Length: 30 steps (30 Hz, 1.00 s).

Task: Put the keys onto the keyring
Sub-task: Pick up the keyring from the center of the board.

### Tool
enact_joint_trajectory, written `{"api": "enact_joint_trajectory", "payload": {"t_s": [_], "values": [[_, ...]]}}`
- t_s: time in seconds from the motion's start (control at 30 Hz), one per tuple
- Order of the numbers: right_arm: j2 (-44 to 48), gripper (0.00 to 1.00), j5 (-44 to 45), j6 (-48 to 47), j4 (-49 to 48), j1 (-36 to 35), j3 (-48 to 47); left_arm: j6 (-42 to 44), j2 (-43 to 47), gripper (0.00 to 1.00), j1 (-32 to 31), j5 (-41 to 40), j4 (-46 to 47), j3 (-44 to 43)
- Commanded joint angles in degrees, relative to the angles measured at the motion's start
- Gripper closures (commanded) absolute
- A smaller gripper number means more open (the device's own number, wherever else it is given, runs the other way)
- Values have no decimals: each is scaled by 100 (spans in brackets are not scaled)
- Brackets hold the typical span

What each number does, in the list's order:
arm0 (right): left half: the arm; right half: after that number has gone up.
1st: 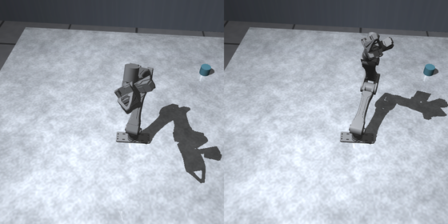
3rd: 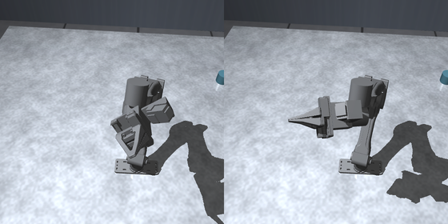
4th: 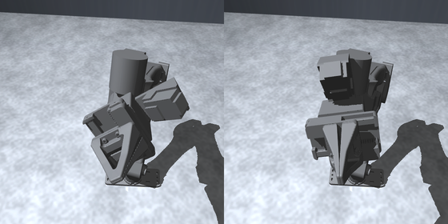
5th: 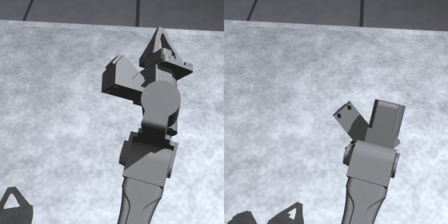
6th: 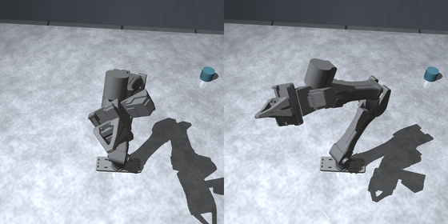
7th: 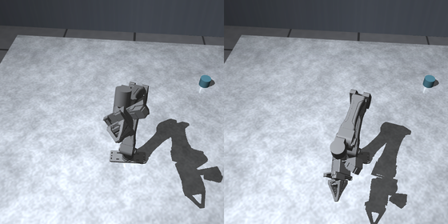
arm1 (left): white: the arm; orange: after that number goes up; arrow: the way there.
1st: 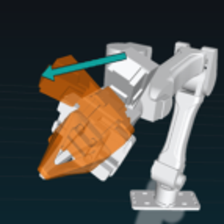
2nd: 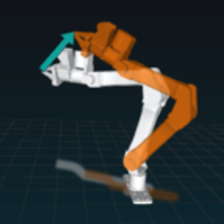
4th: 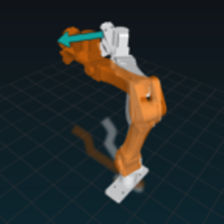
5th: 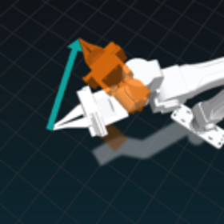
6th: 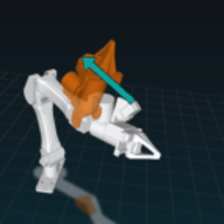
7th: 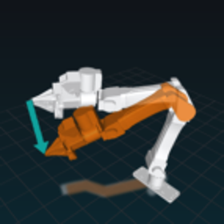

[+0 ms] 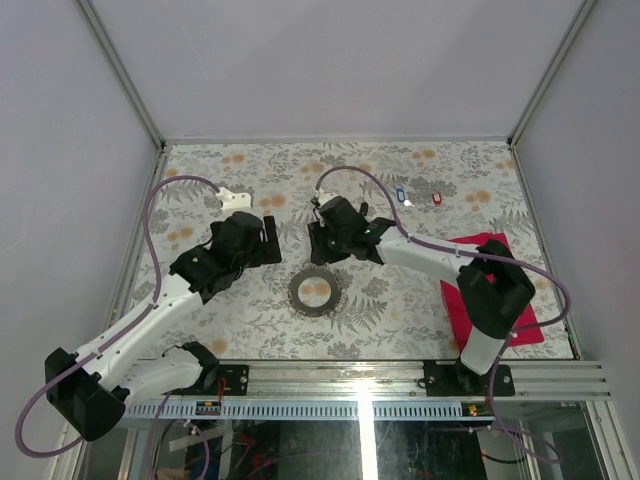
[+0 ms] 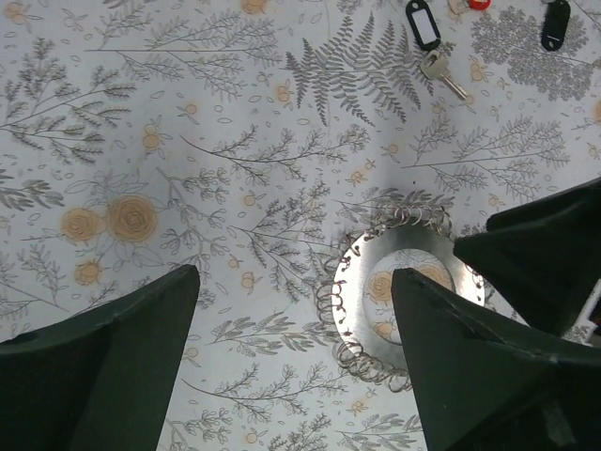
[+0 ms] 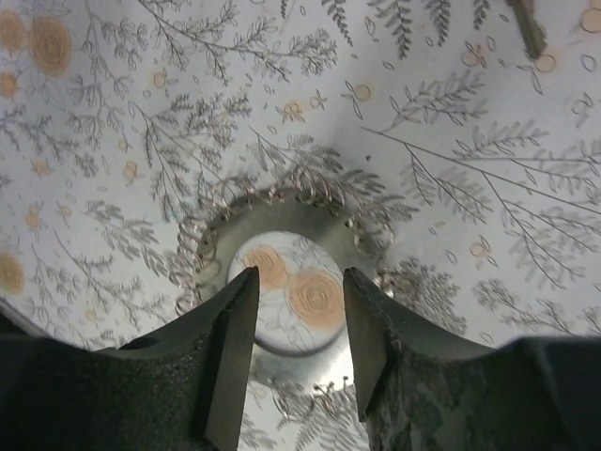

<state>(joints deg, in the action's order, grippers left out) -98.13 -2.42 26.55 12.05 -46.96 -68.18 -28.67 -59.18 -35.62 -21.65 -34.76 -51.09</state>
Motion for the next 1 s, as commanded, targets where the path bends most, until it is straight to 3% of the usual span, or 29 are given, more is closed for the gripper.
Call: {"api": "enact_joint_trajectory", "payload": {"t_s": [0.0, 0.23, 0.97], "values": [[-607, 54, 617, 543, -62, -255, -696, -39, 157, 15, 15, -631, -233, -24], [-1308, 59, 1305, 925, 474, -517, -1451, -83, 191, 15, 11, -684, -295, -46], [-2055, 65, 1225, 1090, 791, -724, -2027, -59, 263, 15, 3, -674, -289, -57]]}}
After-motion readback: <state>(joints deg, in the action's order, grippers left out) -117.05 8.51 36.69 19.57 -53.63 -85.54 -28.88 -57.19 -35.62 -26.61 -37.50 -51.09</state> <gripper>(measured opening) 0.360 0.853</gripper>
